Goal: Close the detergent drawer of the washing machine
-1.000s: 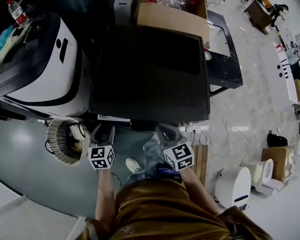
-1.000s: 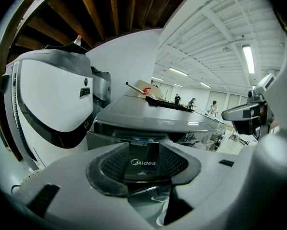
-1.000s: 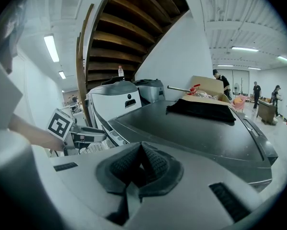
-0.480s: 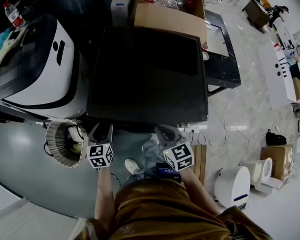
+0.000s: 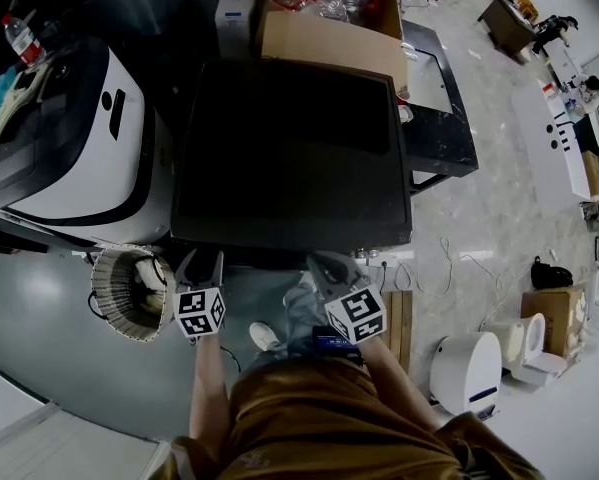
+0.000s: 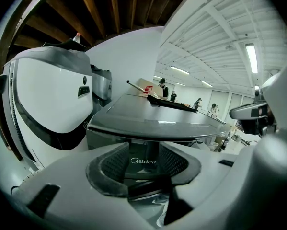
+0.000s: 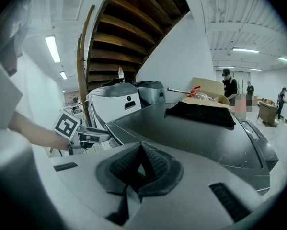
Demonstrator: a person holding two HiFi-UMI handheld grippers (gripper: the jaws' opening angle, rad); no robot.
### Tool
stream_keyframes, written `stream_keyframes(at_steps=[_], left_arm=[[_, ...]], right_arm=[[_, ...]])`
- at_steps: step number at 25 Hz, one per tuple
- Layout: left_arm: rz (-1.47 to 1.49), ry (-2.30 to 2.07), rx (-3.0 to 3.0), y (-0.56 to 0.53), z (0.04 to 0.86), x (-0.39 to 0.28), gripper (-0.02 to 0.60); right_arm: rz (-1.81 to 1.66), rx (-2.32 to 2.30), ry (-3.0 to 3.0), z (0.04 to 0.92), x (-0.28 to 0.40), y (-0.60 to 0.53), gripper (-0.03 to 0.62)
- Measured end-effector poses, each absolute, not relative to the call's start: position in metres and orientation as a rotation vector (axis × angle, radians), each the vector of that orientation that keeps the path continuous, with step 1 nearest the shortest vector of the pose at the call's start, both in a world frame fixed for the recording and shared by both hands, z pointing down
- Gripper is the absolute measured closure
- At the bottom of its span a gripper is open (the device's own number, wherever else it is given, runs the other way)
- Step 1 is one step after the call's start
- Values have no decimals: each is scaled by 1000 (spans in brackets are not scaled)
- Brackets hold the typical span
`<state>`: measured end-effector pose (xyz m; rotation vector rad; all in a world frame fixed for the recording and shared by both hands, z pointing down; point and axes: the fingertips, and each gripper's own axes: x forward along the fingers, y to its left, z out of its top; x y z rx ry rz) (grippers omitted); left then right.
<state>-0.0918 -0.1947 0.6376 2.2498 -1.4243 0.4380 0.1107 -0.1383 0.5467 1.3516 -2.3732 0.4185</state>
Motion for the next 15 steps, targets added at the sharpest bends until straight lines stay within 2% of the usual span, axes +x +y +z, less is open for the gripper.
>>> stream_keyframes(at_steps=[15], left_arm=[[439,-1441,2223,-190,626,-103,387]], right_arm=[[351,1347,-2449,528,102,-123,582]])
